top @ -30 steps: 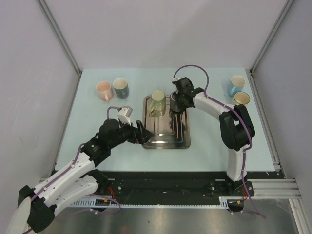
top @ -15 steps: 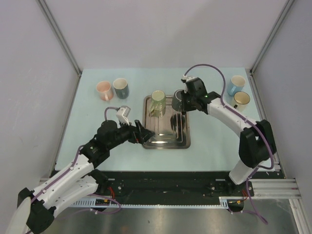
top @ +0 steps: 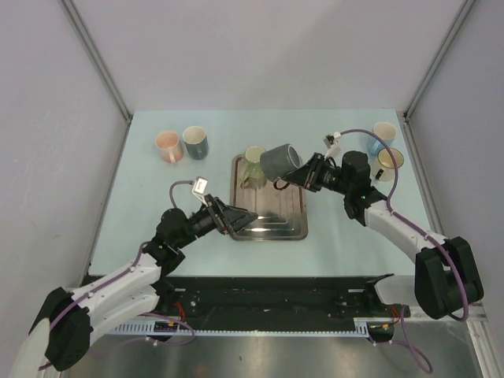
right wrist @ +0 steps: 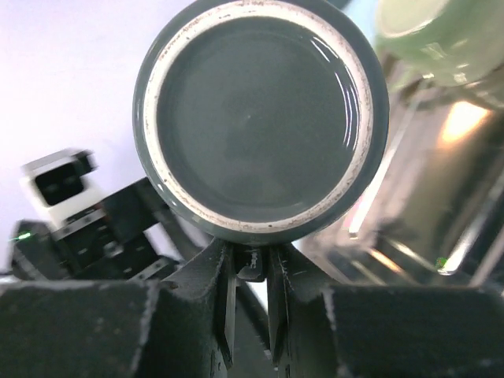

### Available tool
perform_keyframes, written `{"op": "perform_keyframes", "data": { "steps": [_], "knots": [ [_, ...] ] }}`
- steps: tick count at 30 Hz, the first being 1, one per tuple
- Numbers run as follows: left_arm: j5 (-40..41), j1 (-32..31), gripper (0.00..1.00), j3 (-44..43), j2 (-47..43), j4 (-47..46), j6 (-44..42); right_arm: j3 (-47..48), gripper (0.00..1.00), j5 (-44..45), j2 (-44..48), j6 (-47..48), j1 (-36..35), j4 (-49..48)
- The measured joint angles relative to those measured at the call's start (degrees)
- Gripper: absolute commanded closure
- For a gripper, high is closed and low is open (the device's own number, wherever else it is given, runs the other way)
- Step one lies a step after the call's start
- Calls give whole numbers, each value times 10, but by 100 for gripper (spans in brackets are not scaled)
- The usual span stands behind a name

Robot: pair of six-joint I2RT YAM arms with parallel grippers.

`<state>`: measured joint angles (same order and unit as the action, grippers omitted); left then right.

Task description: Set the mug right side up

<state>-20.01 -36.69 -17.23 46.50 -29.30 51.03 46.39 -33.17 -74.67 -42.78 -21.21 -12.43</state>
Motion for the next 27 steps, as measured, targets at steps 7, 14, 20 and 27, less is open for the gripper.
{"op": "perform_keyframes", "data": {
  "steps": [7, 14, 20, 27],
  "knots": [
    [-14, -28, 1, 24, 62, -190, 63, -123, 100, -55, 15, -191, -10, -283],
    [-11, -75, 1, 7, 104, -266, 66, -130, 100, -55, 29, -246, -64, -387],
    [17, -82, 2, 2, 118, -304, 75, -130, 100, -46, 60, -244, -101, -396],
    [40, -82, 7, -15, 118, -303, 70, -130, 100, -28, 85, -226, -134, -376]
  ]
}}
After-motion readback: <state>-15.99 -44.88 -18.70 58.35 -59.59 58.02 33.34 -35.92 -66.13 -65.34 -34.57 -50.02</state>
